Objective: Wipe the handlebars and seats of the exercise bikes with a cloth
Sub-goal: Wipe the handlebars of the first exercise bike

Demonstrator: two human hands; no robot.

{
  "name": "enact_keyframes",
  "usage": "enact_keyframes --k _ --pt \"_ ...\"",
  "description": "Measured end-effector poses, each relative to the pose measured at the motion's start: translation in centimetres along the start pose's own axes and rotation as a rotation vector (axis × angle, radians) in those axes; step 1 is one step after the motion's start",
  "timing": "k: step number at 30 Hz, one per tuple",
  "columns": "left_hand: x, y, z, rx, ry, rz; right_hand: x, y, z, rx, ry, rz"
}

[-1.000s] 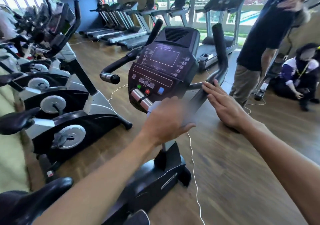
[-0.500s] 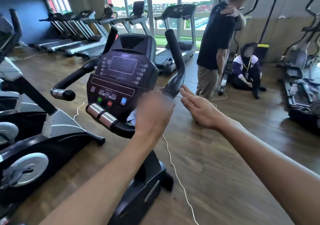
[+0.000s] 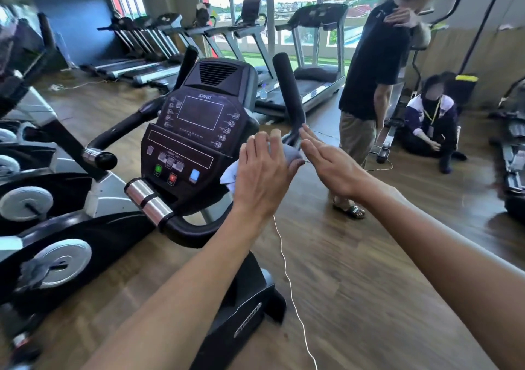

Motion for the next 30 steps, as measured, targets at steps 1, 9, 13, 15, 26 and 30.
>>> enact_keyframes --k 1,9,13,15,26,30 --pt "-0.1 0.6 -0.4 0.035 0.079 -0.03 0.4 -0.3 -0.6 0.009 0.001 -0.012" --pt "2.4 -0.3 2.3 -0.142 -0.287 0.027 2.3 -3.6 -1.2 -0.001 -0.052 0.0" --pt "4.1 -5.0 5.1 -0.133 -0.349 0.018 2.2 -5.8 -1.8 -0.002 -0.081 -0.008" --pt "5.1 -7.2 6.4 -0.185 -0.322 -0.074 2.1 -6.7 -2.9 0.006 -0.118 0.006" --pt "5.3 -5.9 6.5 -0.137 -0.472 -0.088 3.3 -6.9 -5.0 -0.055 -0.073 -0.005" --pt "4.9 -6.0 6.7 -0.059 -0.523 -0.037 3.4 -8.1 -5.9 -0.064 -0.057 -0.014"
Point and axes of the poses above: each hand's wrist, its own y-axis away from the middle knuckle, its own z-axis out of the palm, x = y × z, the point moved 3 cm from there along -y, towards the middle knuckle, and after that the axes turned 7 degrees about x, right-handed, at the moved point
